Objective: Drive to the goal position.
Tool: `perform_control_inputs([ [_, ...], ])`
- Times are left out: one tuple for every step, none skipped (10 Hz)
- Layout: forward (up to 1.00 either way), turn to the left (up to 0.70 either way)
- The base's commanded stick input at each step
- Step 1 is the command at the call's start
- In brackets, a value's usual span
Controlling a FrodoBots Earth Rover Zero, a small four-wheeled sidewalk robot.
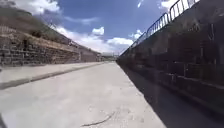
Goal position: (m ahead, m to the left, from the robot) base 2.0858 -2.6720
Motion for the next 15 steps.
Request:
perform_control_inputs([
  [1.00, 0.00],
  [1.00, 0.00],
  [1.00, 0.00],
  [1.00, 0.00],
  [1.00, 0.00],
  [1.00, 0.00],
  [1.00, 0.00],
  [1.00, 0.00],
  [1.00, 0.00],
  [1.00, 0.00],
  [1.00, 0.00],
  [1.00, 0.00],
  [1.00, 0.00],
  [1.00, 0.00],
  [1.00, 0.00],
])
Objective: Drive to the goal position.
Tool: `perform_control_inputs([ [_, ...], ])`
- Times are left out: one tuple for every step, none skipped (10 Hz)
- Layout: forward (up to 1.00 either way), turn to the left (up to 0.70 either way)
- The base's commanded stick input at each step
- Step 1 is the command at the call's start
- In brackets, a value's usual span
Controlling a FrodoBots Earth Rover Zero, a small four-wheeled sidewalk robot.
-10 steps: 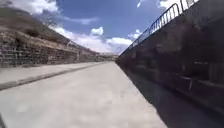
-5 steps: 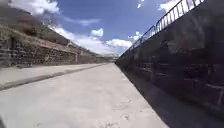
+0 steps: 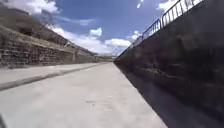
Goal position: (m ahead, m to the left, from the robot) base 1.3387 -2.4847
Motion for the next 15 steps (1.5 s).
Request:
perform_control_inputs([
  [1.00, 0.00],
  [1.00, 0.00],
  [1.00, 0.00],
  [1.00, 0.00],
  [1.00, 0.00],
  [1.00, 0.00],
  [1.00, 0.00],
  [1.00, 0.00],
  [1.00, 0.00],
  [1.00, 0.00],
  [1.00, 0.00],
  [1.00, 0.00],
  [1.00, 0.00],
  [1.00, 0.00],
  [1.00, 0.00],
])
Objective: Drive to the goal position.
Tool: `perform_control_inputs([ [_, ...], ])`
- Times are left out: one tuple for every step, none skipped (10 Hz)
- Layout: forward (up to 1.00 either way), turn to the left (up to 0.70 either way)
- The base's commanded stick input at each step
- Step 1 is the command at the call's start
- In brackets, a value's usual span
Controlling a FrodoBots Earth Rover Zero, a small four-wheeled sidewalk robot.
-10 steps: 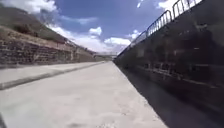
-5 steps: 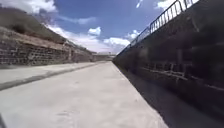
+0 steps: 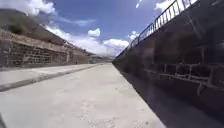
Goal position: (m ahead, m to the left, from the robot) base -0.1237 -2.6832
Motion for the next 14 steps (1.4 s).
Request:
perform_control_inputs([
  [1.00, 0.00],
  [1.00, 0.00],
  [1.00, 0.00],
  [1.00, 0.00],
  [1.00, 0.00],
  [1.00, 0.00],
  [1.00, 0.00],
  [1.00, 0.00],
  [1.00, 0.00],
  [1.00, 0.00],
  [1.00, 0.00],
  [1.00, 0.00],
  [1.00, 0.00],
  [1.00, 0.00],
])
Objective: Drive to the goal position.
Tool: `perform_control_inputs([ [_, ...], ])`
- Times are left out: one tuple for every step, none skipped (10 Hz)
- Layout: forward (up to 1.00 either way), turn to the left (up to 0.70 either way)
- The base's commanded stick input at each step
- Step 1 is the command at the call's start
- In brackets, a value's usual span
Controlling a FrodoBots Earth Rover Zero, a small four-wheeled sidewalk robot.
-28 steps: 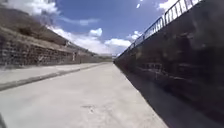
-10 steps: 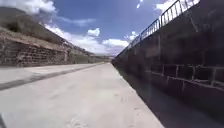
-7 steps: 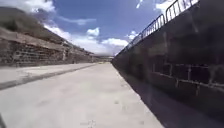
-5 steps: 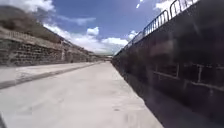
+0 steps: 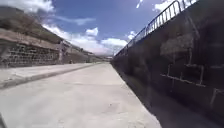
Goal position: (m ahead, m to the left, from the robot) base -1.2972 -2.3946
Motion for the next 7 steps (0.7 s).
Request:
perform_control_inputs([
  [1.00, 0.00],
  [1.00, 0.00],
  [1.00, 0.00],
  [1.00, 0.00],
  [1.00, 0.00],
  [1.00, 0.34],
  [1.00, 0.18],
])
